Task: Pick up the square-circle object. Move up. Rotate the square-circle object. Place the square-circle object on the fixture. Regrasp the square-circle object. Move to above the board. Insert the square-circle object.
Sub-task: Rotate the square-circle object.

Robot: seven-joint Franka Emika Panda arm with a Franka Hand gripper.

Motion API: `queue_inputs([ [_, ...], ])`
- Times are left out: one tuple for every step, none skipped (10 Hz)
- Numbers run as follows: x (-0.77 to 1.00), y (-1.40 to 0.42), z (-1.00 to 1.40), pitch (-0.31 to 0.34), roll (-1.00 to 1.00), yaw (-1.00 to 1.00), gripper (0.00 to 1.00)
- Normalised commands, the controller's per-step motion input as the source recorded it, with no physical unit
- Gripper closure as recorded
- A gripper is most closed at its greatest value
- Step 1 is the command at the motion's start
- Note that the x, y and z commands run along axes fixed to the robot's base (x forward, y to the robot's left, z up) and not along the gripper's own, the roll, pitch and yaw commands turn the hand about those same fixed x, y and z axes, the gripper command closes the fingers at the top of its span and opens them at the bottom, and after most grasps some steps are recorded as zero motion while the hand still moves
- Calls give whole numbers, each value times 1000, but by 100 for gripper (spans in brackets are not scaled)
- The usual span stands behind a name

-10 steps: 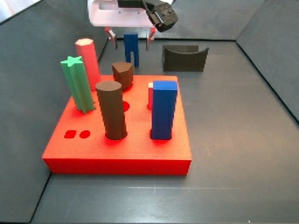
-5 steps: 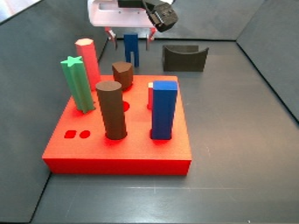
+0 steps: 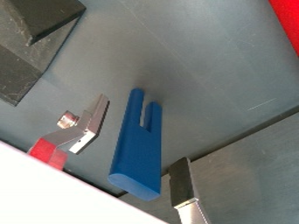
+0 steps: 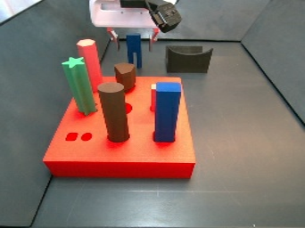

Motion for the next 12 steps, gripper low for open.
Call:
queue_inputs([
  [0, 135, 1000, 2, -227, -10, 0],
  [-12, 136, 1000, 16, -226, -13, 0],
  [-24, 115, 1000, 36, -218, -38, 0],
  [-16, 90, 895, 45, -207, -42, 0],
  [-12, 73, 779, 52, -200, -41, 0],
  [-8, 50, 536, 56, -184, -40, 0],
  [-3, 41, 281, 62, -167, -44, 0],
  [0, 0, 0, 5, -12, 1000, 0],
  [14, -5, -81, 5, -12, 1000, 0],
  [33, -18, -70, 4, -11, 1000, 0],
  [35, -9, -44, 3, -12, 1000, 0],
  [34, -9, -35, 3, -12, 1000, 0],
])
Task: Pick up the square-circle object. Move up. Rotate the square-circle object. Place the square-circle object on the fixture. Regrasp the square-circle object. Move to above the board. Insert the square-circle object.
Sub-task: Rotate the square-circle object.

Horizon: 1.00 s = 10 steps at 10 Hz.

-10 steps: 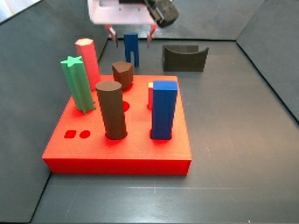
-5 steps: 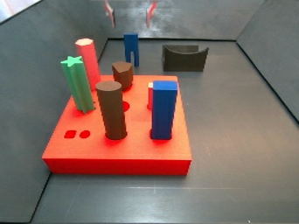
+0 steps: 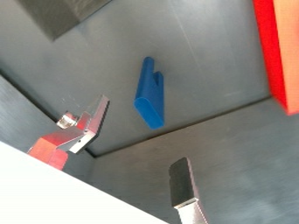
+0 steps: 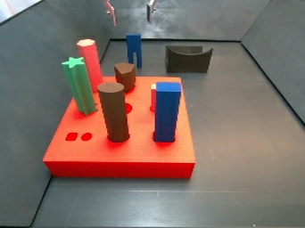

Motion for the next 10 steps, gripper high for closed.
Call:
queue_inputs([
  [35, -8, -31, 3, -12, 1000, 0],
  [35, -7, -25, 3, -13, 1000, 0],
  [35, -7, -24, 3, -13, 1000, 0],
  [35, -6, -23, 3, -13, 1000, 0],
  [35, -6, -23, 3, -14, 1000, 0],
  [36, -6, -22, 3, -14, 1000, 0],
  [35, -6, -22, 3, -14, 1000, 0],
  [36, -6, -22, 3, -15, 1000, 0],
  [36, -6, -22, 3, -15, 1000, 0],
  [36, -6, -21, 3, -16, 1000, 0],
])
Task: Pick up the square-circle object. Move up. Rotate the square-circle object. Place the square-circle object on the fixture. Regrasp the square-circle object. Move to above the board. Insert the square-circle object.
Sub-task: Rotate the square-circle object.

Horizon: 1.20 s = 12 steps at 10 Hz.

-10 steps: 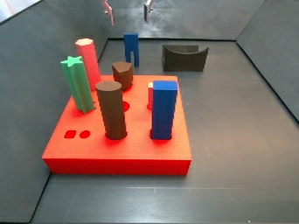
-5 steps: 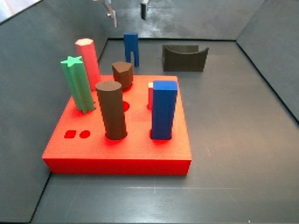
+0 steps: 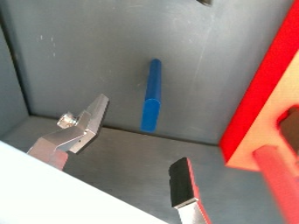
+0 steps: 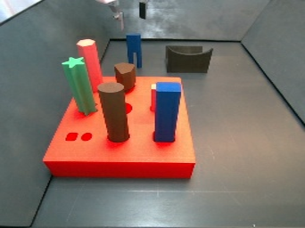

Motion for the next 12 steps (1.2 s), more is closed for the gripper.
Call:
queue_inputs([
  [36, -6, -21, 3, -16, 1000, 0],
  [36, -6, -21, 3, -17, 1000, 0],
  [36, -6, -21, 3, -17, 1000, 0],
  [36, -6, -21, 4, -18, 1000, 0],
  [36, -6, -21, 4, -18, 1000, 0],
  [36, -6, -21, 4, -19, 1000, 0],
  [36, -6, -21, 4, -20, 1000, 0],
  [36, -6, -21, 4, -21, 1000, 0],
  [36, -6, -21, 4, -22, 1000, 0],
  [36, -6, -21, 4, -23, 1000, 0],
  [36, -6, -21, 5, -24, 1000, 0],
  [36, -6, -20, 5, -25, 1000, 0],
])
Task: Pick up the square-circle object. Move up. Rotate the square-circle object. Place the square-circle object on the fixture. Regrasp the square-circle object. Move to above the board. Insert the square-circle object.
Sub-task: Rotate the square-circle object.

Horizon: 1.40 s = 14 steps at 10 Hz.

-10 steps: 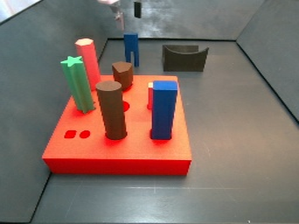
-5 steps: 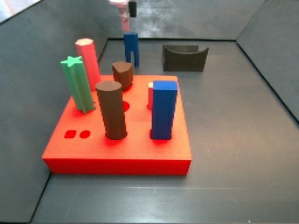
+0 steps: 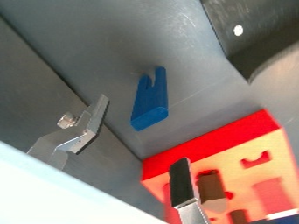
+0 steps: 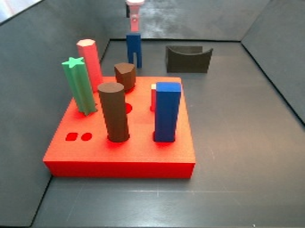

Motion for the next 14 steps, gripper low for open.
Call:
queue_inputs([
  [36, -6, -20, 5, -26, 1000, 0],
  [36, -6, -20, 5, -28, 1000, 0],
  [36, -6, -20, 6, -29, 1000, 0],
  [36, -6, -20, 6, -31, 1000, 0],
  [36, -6, -20, 6, -33, 1000, 0],
  [36, -6, -20, 7, -36, 1000, 0],
  [36, -6, -20, 7, -38, 1000, 0],
  [36, -6, -20, 8, -42, 1000, 0],
  [36, -6, -20, 9, -45, 1000, 0],
  [36, -6, -20, 10, -51, 1000, 0],
  [37, -6, -20, 10, -54, 1000, 0],
  [36, -6, -20, 12, -62, 1000, 0],
  [37, -6, -20, 13, -70, 1000, 0],
  [37, -6, -20, 15, -80, 1000, 0],
])
